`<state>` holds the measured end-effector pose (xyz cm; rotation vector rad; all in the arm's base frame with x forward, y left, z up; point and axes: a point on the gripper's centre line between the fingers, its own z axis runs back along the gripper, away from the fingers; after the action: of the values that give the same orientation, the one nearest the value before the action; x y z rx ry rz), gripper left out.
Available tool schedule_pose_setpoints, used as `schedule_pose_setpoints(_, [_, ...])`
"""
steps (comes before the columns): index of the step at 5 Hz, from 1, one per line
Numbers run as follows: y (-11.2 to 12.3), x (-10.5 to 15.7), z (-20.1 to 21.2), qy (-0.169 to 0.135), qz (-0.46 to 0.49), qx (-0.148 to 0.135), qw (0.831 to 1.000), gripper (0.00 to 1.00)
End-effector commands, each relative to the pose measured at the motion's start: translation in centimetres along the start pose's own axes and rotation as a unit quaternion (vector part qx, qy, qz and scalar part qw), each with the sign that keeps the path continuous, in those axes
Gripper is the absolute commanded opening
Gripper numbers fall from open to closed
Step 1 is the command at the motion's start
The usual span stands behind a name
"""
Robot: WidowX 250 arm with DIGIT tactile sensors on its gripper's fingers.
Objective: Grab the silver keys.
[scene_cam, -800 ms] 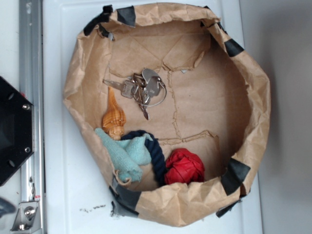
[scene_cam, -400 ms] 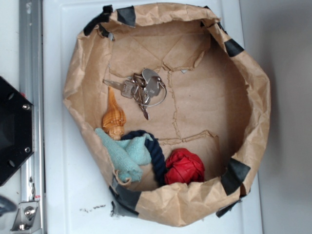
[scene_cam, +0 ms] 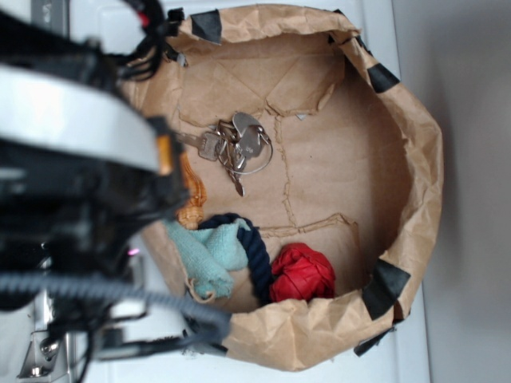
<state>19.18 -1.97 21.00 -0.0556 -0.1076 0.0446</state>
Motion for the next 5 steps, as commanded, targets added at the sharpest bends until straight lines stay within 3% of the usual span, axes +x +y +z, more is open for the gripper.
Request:
schedule_pose_setpoints(1, [1.1, 3.0, -5.4, -0.029, -0.068, 0.007, 0.997, 1.00])
schedule_pose_setpoints(2, [3.2, 4.1, -8.5, -0.012, -0.084, -0.015, 0.996, 1.00])
schedule_pose_setpoints(3, [4.4, 5.6, -10.3, -0.010, -0.074, -0.013, 0.997, 1.00])
schedule_pose_setpoints(4, [4.4, 6.9, -12.3, 0.018, -0.066, 0.000, 0.998, 1.00])
schedule_pose_setpoints(5, [4.4, 6.9, -12.3, 0.018, -0.066, 0.000, 0.998, 1.00])
